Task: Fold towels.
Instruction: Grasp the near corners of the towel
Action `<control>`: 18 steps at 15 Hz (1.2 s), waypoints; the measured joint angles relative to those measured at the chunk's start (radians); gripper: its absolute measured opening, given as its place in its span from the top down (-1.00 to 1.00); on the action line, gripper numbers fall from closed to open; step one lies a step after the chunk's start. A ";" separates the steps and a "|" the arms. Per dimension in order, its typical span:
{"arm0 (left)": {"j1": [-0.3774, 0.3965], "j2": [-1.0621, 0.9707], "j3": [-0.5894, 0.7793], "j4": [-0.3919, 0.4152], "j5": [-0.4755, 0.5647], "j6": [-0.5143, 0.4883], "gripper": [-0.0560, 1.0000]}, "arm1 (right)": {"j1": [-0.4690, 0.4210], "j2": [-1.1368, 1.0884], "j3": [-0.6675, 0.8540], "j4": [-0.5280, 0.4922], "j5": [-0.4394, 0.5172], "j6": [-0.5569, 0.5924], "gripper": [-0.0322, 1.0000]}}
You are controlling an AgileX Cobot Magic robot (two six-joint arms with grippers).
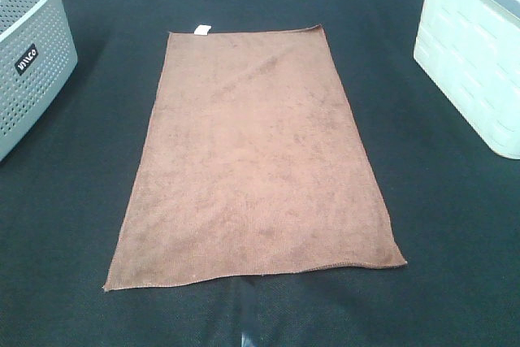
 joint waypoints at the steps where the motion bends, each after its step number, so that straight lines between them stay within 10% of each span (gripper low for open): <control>1: 0.000 0.000 0.000 0.000 0.000 0.000 -0.55 | 0.000 0.000 0.000 0.000 0.000 0.000 -0.71; 18: 0.000 0.000 0.000 0.000 0.000 0.000 -0.55 | 0.000 0.000 0.000 0.000 0.000 0.000 -0.71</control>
